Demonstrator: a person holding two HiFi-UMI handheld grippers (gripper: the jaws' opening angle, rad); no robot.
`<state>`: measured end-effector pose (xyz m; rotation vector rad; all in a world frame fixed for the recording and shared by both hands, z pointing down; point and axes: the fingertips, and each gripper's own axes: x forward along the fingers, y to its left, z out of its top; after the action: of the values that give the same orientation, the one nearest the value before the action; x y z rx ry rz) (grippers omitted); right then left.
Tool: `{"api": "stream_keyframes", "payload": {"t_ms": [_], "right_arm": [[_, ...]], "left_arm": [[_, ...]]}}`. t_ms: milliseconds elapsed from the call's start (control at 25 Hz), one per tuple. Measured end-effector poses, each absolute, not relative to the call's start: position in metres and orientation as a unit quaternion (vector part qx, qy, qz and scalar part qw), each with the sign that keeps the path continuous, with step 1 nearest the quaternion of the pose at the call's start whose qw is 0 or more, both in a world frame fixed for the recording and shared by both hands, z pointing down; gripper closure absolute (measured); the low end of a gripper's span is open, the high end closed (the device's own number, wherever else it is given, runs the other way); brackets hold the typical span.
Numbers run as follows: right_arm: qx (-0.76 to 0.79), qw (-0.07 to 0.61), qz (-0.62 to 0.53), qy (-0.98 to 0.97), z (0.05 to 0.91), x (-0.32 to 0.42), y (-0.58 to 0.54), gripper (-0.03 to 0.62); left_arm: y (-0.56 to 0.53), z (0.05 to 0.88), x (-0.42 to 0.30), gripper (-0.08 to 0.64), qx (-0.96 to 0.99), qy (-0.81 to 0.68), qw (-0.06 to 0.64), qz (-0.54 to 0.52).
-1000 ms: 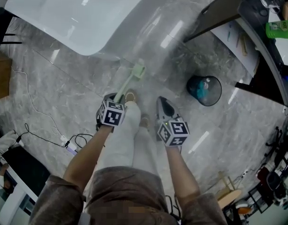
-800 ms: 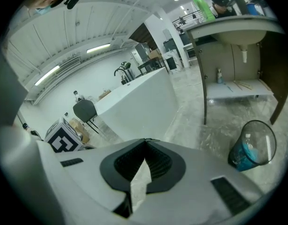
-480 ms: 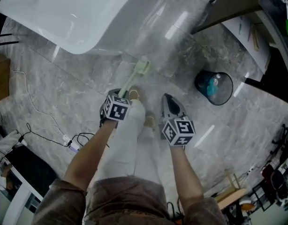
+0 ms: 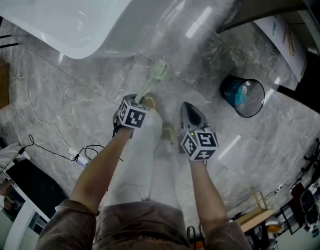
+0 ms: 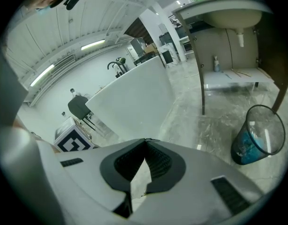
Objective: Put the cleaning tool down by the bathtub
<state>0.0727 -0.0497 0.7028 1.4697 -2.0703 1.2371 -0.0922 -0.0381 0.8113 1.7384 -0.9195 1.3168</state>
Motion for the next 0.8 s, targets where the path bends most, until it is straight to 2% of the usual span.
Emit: {"api": "stream_keyframes", "payload": {"t_ms": [800], "right_arm": [[0.502, 0.163, 0.450, -0.720, 0.728, 0.068, -0.058, 0.592]], "left_arm": [[-0.052, 0.861, -0.077, 0.489, 0.664, -0.337, 0.388, 0.543]]}}
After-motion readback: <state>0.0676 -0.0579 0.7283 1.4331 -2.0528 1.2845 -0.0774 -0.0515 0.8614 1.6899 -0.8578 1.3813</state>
